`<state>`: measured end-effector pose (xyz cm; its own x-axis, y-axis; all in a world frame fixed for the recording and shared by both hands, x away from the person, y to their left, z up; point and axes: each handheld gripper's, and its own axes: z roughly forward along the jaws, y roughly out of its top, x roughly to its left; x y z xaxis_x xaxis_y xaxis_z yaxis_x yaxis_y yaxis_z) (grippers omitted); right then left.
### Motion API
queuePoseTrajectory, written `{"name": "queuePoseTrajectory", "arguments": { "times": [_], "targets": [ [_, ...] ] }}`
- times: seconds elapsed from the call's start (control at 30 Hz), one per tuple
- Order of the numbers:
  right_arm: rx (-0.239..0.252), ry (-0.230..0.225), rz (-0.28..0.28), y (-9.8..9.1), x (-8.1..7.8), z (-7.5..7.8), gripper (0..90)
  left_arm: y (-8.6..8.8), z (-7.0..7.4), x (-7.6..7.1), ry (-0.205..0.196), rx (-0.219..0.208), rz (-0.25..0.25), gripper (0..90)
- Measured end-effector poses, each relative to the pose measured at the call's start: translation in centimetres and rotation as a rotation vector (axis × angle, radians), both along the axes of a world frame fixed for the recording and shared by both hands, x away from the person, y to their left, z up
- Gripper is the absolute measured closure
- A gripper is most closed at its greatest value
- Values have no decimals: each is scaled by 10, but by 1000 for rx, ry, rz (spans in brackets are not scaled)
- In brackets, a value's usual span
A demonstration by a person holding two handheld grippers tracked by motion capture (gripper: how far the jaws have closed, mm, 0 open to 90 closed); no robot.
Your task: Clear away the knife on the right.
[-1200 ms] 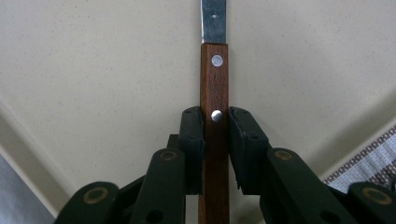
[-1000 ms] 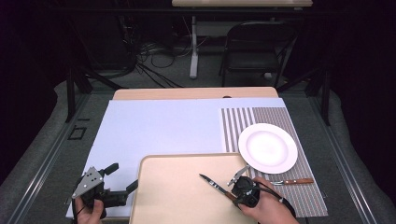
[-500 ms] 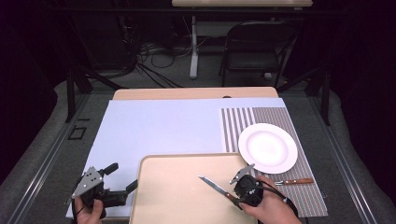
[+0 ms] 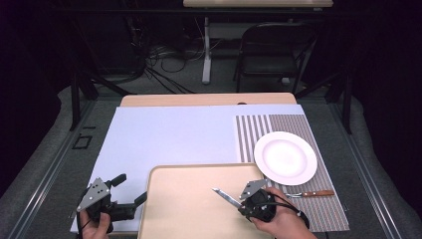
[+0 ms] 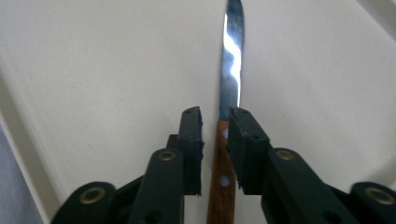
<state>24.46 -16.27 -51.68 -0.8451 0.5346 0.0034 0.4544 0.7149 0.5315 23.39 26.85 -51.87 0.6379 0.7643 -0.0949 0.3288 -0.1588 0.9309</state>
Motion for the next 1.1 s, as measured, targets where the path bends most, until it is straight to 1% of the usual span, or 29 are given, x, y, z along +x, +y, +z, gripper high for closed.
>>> {"name": "queuePoseTrajectory", "arguments": {
  "times": [0.07, 0.1, 0.13, 0.2, 0.3, 0.37, 0.53, 0.6, 0.8, 0.87, 0.9, 1.07, 1.1],
  "targets": [
    [23, -19, 19, 1, -1, -3, 824, 0, 0, 0, 1, -1, 0, 26],
    [33, -16, 21, 2, -1, -4, 844, 0, 0, 0, 1, 0, -1, 26],
    [37, -27, 24, 3, -1, -6, 862, 0, 0, 0, 0, 1, -1, 26],
    [51, -30, 30, 4, 0, -9, 889, 0, 0, 0, -1, 1, -1, 26],
    [72, -30, 27, 5, 2, -14, 900, 0, 0, 0, 1, 0, -2, 26],
    [77, -26, 26, 6, 3, -17, 900, 0, 0, 0, 0, 1, -2, 26],
    [90, -37, 31, 9, 4, -23, 900, 0, 0, 0, 1, 1, -3, 26],
    [88, -40, 28, 10, 4, -24, 900, 0, 0, 0, 2, 1, -5, 26],
    [90, -34, 8, 9, 8, -28, 900, 0, 0, 0, 3, 3, -4, 26],
    [97, -21, -3, 9, 8, -28, 900, 0, -1, 0, 3, 2, -4, 26],
    [94, -27, -5, 9, 9, -28, 900, 0, -1, 1, 4, 3, -4, 26],
    [102, -28, -42, 3, 13, -28, 900, 1, -1, 1, 5, 4, -7, 26],
    [103, -22, -55, 2, 14, -27, 900, 1, -1, 1, 6, 1, -6, 26]
  ]
}}
